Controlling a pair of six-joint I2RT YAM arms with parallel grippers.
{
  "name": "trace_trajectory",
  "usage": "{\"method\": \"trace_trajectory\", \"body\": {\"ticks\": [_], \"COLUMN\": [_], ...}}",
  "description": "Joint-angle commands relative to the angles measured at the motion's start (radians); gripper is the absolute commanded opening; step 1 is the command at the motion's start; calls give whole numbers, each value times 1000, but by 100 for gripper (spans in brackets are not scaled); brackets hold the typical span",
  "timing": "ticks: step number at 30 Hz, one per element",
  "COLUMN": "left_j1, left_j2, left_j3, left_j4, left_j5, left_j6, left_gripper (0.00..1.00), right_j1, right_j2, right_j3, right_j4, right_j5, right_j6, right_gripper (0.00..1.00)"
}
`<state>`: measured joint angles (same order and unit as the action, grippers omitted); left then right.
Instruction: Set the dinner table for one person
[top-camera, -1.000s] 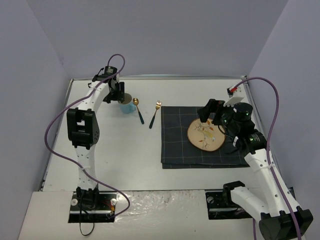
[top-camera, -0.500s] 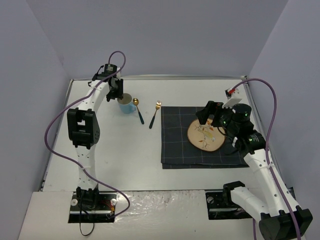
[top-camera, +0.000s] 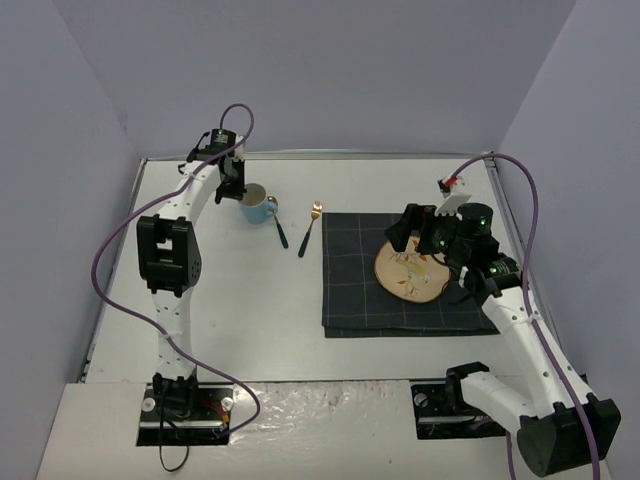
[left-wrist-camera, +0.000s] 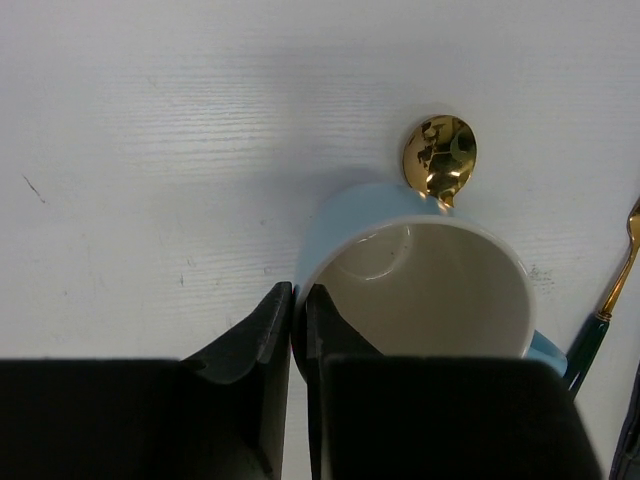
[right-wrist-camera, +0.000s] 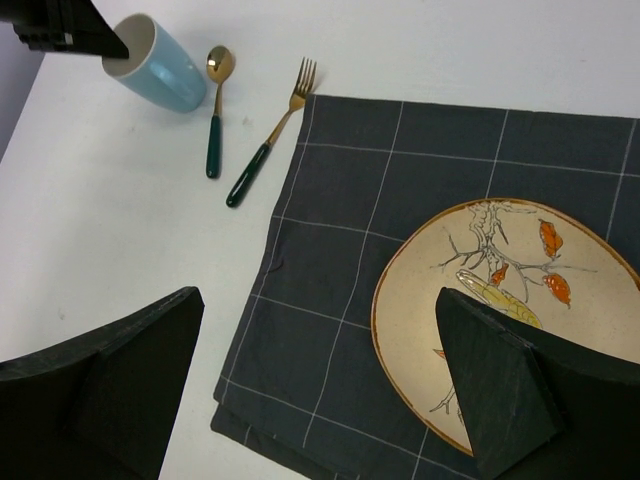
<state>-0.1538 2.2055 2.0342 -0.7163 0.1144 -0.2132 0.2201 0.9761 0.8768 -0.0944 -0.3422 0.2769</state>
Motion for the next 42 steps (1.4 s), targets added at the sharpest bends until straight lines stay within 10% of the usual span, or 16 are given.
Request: {"method": "trace_trajectory", "body": {"ticks": [1,17,42], "left_j1": [-27,-250,-376], "left_j2": [-151,-423,-431], "left_j3": [26,-80,-26], "left_j4": [2,-183,-256], "left_j5": [9,-33,-57], "left_j6": [-9,-16,-26], "left_gripper": [0,0,0], "right_j1": [78,417,529], "right_j2": [56,428,631], "right_j3": [55,314,454], "right_j4": [64,129,136], "right_j5": [-32,124,166], "right_j6": [-61,-345,-384], "right_gripper": [99,95,40]}}
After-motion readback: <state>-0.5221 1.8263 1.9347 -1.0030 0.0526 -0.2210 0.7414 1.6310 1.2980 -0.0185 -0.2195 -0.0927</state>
